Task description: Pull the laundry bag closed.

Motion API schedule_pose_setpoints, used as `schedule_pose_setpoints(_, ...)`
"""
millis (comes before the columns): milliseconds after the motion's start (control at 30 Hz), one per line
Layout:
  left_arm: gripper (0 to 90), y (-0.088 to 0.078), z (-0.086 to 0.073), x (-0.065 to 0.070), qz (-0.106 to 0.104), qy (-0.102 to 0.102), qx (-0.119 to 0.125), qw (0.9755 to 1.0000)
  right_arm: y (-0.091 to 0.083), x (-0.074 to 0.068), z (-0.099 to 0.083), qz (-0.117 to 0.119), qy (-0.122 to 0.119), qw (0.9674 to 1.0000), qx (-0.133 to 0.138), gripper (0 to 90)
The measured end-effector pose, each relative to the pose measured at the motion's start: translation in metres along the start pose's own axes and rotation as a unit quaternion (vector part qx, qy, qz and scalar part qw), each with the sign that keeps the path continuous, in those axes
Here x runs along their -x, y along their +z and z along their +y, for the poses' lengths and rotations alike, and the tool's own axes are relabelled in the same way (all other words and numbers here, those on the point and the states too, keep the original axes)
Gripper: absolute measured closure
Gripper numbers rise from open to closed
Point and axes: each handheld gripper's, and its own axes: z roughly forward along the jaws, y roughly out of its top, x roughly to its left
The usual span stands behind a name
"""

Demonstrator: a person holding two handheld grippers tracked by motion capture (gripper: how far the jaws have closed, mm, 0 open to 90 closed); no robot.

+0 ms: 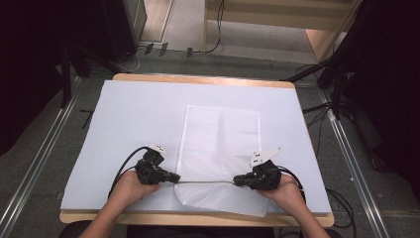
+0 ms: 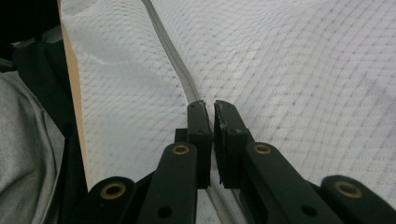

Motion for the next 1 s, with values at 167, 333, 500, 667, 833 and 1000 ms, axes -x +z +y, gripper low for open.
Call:
schedule_pose_setpoints(167,90.0,0.000,0.000,0.000,0.001,0.000,0.000,1.0000,-0.001,0.000,-0.001,0.001,0.000,1.0000,0.000,87.8)
schedule_pose_setpoints(333,90.0,0.000,0.000,0.000,0.000,0.000,0.000,1.0000,-0.001,0.000,-0.001,0.003,0.000,1.0000,0.001,87.8)
schedule_pose_setpoints(500,90.0,0.000,0.000,0.000,0.000,0.000,0.000,1.0000,-0.002,0.000,-0.001,0.004,0.000,1.0000,0.001,87.8)
schedule_pose_setpoints(667,90.0,0.000,0.000,0.000,0.001,0.000,0.000,1.0000,-0.003,0.000,-0.001,0.002,-0.001,1.0000,0.000,87.9)
schedule_pose_setpoints(833,90.0,0.000,0.000,0.000,0.000,0.000,0.000,1.0000,-0.008,0.003,-0.005,-0.001,0.005,1.0000,0.004,88.8)
schedule_pose_setpoints(1000,90.0,0.000,0.000,0.000,0.000,-0.001,0.000,1.0000,-0.012,0.005,-0.008,-0.003,0.010,0.9999,0.008,88.8)
